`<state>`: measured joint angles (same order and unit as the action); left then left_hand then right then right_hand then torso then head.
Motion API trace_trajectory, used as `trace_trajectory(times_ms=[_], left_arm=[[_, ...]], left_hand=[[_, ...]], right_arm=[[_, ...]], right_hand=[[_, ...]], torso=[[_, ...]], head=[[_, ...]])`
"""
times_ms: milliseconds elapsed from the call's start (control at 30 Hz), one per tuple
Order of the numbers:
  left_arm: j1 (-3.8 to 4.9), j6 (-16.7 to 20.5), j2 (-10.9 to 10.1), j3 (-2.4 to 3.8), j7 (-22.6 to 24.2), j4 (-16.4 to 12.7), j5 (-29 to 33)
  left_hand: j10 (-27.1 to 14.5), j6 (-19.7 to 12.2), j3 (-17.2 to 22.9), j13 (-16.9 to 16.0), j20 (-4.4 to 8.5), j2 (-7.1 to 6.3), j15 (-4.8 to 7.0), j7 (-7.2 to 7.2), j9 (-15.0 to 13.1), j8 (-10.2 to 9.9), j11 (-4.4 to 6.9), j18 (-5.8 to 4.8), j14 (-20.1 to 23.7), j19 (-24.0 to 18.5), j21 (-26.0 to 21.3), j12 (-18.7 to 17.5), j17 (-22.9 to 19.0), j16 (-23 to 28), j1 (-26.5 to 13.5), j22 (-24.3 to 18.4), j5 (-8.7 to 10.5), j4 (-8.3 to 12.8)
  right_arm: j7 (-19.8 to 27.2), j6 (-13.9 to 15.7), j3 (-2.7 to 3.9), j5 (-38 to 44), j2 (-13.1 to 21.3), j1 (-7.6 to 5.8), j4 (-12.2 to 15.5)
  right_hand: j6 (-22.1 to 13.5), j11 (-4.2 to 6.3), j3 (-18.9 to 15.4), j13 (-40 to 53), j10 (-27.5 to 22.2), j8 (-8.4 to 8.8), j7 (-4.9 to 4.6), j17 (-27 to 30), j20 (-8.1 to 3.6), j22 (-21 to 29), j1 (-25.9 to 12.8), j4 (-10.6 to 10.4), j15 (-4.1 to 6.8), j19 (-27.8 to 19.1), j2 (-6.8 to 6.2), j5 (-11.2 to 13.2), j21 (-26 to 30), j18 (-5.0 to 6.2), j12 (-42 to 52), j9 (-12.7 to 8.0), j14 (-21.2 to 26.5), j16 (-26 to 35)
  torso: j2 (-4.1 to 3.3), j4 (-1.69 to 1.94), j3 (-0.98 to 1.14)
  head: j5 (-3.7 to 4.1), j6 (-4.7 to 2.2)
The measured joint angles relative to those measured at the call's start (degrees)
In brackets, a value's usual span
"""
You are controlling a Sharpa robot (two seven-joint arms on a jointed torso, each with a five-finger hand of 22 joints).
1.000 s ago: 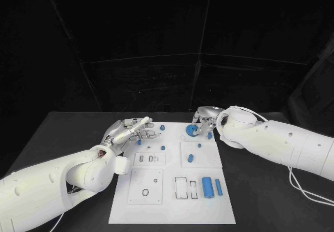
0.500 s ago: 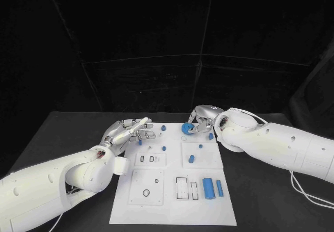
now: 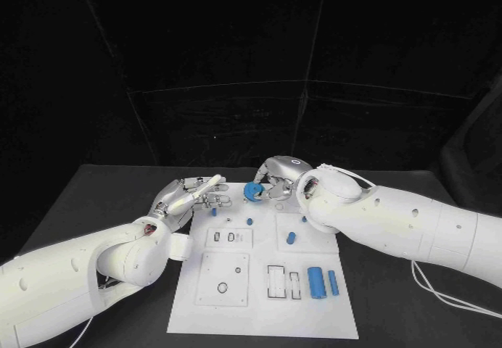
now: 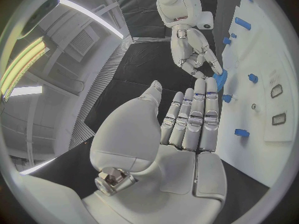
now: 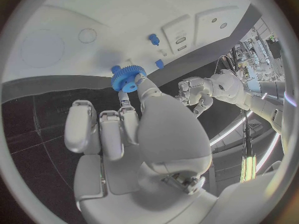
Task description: Assemble the parts on the task board
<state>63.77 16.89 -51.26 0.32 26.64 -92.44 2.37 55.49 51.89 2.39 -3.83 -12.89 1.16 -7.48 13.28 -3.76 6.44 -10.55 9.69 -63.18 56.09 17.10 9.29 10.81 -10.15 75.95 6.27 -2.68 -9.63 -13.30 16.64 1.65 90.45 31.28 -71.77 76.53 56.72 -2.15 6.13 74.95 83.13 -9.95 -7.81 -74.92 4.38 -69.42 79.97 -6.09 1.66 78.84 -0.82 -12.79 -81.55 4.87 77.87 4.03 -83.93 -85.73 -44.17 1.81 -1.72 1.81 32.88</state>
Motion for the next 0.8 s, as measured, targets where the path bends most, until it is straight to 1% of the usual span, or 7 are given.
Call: trace_trajectory(times_ms=[100,333,400,600,733,767,800], left_arm=[[0.01,0.0,-0.03,0.0,0.0,0.04,0.0],[0.04,0.0,-0.07,0.0,0.01,0.12,0.0],[0.04,0.0,-0.07,0.0,0.02,0.14,0.0],[0.06,0.02,-0.05,0.0,0.06,0.2,0.0],[0.07,0.02,-0.05,0.0,0.08,0.22,-0.01],[0.07,0.02,-0.04,0.0,0.09,0.23,-0.01],[0.07,0.02,-0.04,0.0,0.09,0.23,-0.01]], left_hand=[[0.0,0.0,0.0,0.0,0.0,0.0,0.0,0.0,0.0,0.0,0.0,0.0,0.0,0.0,0.0,0.0,0.0,0.0,0.0,0.0,0.0,0.0],[0.0,0.0,0.0,0.0,0.0,0.0,0.0,0.0,0.0,0.0,0.0,0.0,0.0,0.0,0.0,0.0,0.0,0.0,0.0,0.01,0.0,0.0],[0.0,0.0,0.0,0.0,0.0,0.0,0.0,0.0,0.0,0.0,0.0,0.0,0.0,0.0,0.0,0.0,-0.01,0.0,0.0,0.01,0.0,0.0],[-0.42,0.0,0.0,0.0,0.0,0.0,0.0,0.0,0.0,0.0,0.0,0.0,0.0,0.0,-0.23,0.0,0.06,0.0,0.0,0.01,0.0,0.0],[-0.42,0.0,0.0,0.0,0.0,0.0,0.0,0.0,0.0,0.0,0.0,0.0,0.0,0.0,-0.23,0.0,0.06,0.0,0.0,0.01,0.0,0.0],[-0.42,0.0,0.0,0.0,0.0,0.0,0.0,0.0,0.0,0.0,0.01,0.0,0.0,0.0,-0.23,0.0,0.06,0.0,0.0,0.01,0.0,0.0],[-0.42,0.0,0.0,0.0,0.0,0.0,0.0,0.0,0.0,0.0,0.0,0.0,0.0,0.0,-0.23,0.0,0.06,0.0,0.0,0.0,0.0,0.0]], right_arm=[[0.0,-0.02,-0.13,0.46,-1.64,0.18,-1.33],[-0.15,-0.72,-0.31,1.18,-4.28,0.7,-3.82],[-0.17,-0.93,-0.34,1.33,-4.74,0.81,-4.27],[-0.35,-1.67,-0.42,1.76,-5.78,1.0,-5.4],[-0.55,-2.09,-0.48,2.1,-6.28,1.09,-5.97],[-0.6,-2.19,-0.49,2.18,-6.35,1.11,-6.05],[-0.63,-2.28,-0.5,2.26,-6.41,1.13,-6.13]], right_hand=[[-0.01,0.0,0.01,0.0,0.0,0.05,0.01,0.0,0.0,0.0,0.0,-0.01,0.0,0.0,0.0,0.0,0.0,0.0,0.0,0.0,0.0,0.0],[-0.03,0.0,0.01,0.0,0.0,0.33,0.03,0.0,0.0,0.0,0.0,-0.02,0.0,0.0,-0.01,0.0,0.0,0.0,0.0,-0.06,0.0,0.0],[-0.04,0.0,0.05,0.0,0.0,0.34,0.04,0.0,0.0,0.01,-0.31,-0.06,-0.01,0.0,-0.32,0.01,0.0,0.0,-0.16,-0.08,0.0,0.0],[-0.06,0.0,0.34,0.0,0.0,0.51,0.07,0.01,0.0,0.01,-0.46,-0.05,-0.01,0.0,-0.47,0.01,0.0,0.0,-0.23,-0.08,0.0,0.0],[-0.07,-0.22,0.34,0.0,-0.22,0.54,0.07,0.01,0.0,0.01,-0.46,-0.05,-0.01,0.0,-0.47,0.01,0.0,0.0,-0.47,-0.17,0.0,0.01],[0.0,-0.22,0.34,-0.01,-0.22,0.54,0.14,0.01,0.0,0.01,-0.75,-0.05,-0.01,0.0,-0.76,0.01,0.0,0.0,-0.48,-0.17,0.0,0.01],[0.0,-0.22,0.34,-0.01,-0.22,0.54,0.14,0.01,0.14,0.01,-0.75,-0.05,-0.01,0.13,-0.76,0.01,0.0,0.0,-0.48,-0.17,0.0,0.01]], torso=[[-0.04,0.02,0.03],[-0.06,0.02,0.04],[-0.06,0.02,0.06],[-0.08,0.02,0.09],[-0.07,0.0,0.09],[-0.07,-0.02,0.09],[-0.07,-0.04,0.1]], head=[[-0.06,0.04],[-0.17,0.17],[-0.22,0.19],[-0.26,0.39],[-0.32,0.51],[-0.35,0.54],[-0.36,0.55]])
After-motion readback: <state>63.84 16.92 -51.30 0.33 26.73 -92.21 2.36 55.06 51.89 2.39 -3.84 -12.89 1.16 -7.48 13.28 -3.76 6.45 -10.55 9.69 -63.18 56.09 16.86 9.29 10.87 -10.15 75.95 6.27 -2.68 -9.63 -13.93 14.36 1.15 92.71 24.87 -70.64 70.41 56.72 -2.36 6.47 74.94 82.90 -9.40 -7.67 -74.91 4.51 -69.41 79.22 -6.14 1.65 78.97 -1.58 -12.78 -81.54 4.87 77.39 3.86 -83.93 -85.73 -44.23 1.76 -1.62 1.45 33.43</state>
